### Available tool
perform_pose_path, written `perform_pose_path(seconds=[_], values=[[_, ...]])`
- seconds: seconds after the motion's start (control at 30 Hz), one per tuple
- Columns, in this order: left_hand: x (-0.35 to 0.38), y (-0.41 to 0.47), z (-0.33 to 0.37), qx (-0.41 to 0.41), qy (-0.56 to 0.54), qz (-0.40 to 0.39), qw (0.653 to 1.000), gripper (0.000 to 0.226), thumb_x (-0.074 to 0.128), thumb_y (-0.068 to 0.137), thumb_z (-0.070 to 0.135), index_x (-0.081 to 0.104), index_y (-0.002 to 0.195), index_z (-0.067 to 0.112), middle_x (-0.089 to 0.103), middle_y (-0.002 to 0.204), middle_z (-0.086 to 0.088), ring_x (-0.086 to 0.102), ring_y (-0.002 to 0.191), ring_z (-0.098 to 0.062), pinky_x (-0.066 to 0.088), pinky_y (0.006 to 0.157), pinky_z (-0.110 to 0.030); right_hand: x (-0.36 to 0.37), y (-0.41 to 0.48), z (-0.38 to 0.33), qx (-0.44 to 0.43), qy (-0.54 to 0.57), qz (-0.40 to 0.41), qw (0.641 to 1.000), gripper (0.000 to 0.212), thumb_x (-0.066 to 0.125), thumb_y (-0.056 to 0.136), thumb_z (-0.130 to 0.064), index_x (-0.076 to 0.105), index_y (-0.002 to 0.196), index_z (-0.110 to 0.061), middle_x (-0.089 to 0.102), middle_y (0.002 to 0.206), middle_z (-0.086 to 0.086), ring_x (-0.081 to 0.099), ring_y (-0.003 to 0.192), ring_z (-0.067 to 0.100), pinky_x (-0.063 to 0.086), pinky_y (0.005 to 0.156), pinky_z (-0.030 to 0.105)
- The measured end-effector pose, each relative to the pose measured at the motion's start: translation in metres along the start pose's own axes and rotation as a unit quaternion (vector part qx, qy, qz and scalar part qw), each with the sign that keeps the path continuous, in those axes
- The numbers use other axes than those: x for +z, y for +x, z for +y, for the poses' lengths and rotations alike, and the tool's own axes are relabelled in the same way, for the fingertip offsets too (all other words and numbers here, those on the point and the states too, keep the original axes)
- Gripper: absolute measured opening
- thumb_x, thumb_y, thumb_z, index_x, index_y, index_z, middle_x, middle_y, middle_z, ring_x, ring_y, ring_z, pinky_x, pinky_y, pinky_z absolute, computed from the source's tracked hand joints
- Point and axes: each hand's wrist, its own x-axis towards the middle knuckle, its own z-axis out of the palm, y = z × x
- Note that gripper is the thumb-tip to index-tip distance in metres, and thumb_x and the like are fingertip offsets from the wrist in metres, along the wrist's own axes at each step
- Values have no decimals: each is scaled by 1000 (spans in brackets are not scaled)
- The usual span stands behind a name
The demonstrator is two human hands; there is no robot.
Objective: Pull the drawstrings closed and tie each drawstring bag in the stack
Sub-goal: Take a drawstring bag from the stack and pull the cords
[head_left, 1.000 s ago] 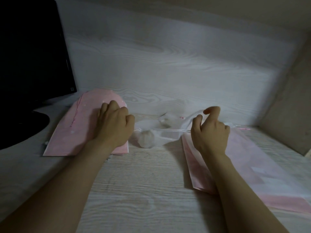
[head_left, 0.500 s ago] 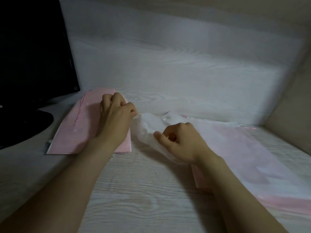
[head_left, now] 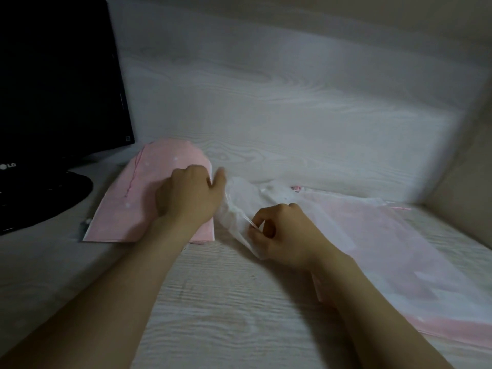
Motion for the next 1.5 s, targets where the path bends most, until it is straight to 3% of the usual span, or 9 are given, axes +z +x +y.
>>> perform_pose_path(seconds=[0.2, 0.37, 0.53, 0.77, 0.93, 1.07, 1.2, 1.33, 1.5], values=[[-3, -9, 11, 33, -22, -35, 999, 46, 72, 77, 67, 60, 74, 23, 65, 76, 7, 63, 74, -22, 48, 60, -31, 1, 0, -2, 15, 3, 28, 999, 17, 59, 82, -30, 68, 95, -36, 60, 56, -16, 58, 65, 9, 53, 66, 34], [-5, -12, 11, 45, -3, -34, 998, 33, 63, 85, 41, 56, 65, 17, 56, 64, -4, 58, 64, -31, 36, 54, -31, 3, 3, 3, 8, 3, 76, 997, 39, 50, 91, -16, 60, 124, -34, 51, 56, -13, 49, 64, 13, 53, 64, 44], [-3, -10, 11, 45, 8, -14, 999, 45, 54, 102, 37, 52, 63, 15, 53, 63, -6, 49, 59, -27, 35, 56, -32, 8, 2, 0, -39, 4, 9, 999, 51, 44, 101, -16, 48, 144, -41, 41, 57, -20, 40, 56, 6, 38, 63, 35], [0, -5, 12, 15, -78, 19, 997, 45, 46, 110, 35, 46, 69, 18, 55, 71, -3, 51, 74, -28, 35, 64, -37, 16, 4, 2, -8, -18, -70, 997, 61, 34, 101, -16, 39, 155, -45, 72, 109, 4, 62, 97, 31, 52, 89, 45], [1, -6, 21, 138, -241, 20, 961, 29, 58, 107, 26, 70, 84, 12, 72, 79, 4, 66, 76, -16, 52, 78, -36, 15, 4, -1, -5, -36, -107, 994, 57, 31, 91, -25, 63, 135, -42, 74, 112, 5, 65, 101, 31, 55, 84, 42], [2, -18, 29, 204, -301, -109, 925, 24, 56, 109, 22, 71, 91, 14, 76, 86, 8, 73, 83, -6, 59, 84, -31, 11, 6, 1, -22, -16, -121, 992, 43, 41, 90, -14, 74, 97, -41, 64, 75, -2, 54, 68, 18, 52, 71, 41], [2, -21, 28, 184, -305, -160, 921, 22, 52, 111, 25, 66, 98, 15, 76, 85, 3, 75, 64, -14, 64, 72, -41, 5, 5, -1, -35, 6, -84, 996, 55, 35, 80, -26, 82, 109, -25, 75, 80, 2, 51, 62, 16, 40, 67, 27], [1, -20, 30, 155, -346, -159, 911, 18, 50, 112, 18, 66, 119, 15, 76, 95, 3, 73, 55, -23, 60, 59, -34, 5, 6, 12, 29, -27, -1, 999, 57, 33, 80, -24, 75, 117, -30, 76, 91, 3, 62, 85, 25, 53, 77, 39], [6, -20, 33, 131, -334, -196, 912, 27, 52, 110, 14, 63, 135, 16, 77, 99, 7, 62, 52, -5, 52, 63, -25, -16, 6, 5, 124, 121, 80, 982, 29, 52, 71, -26, 80, 80, -26, 74, 71, -10, 65, 67, 9, 54, 64, 32]])
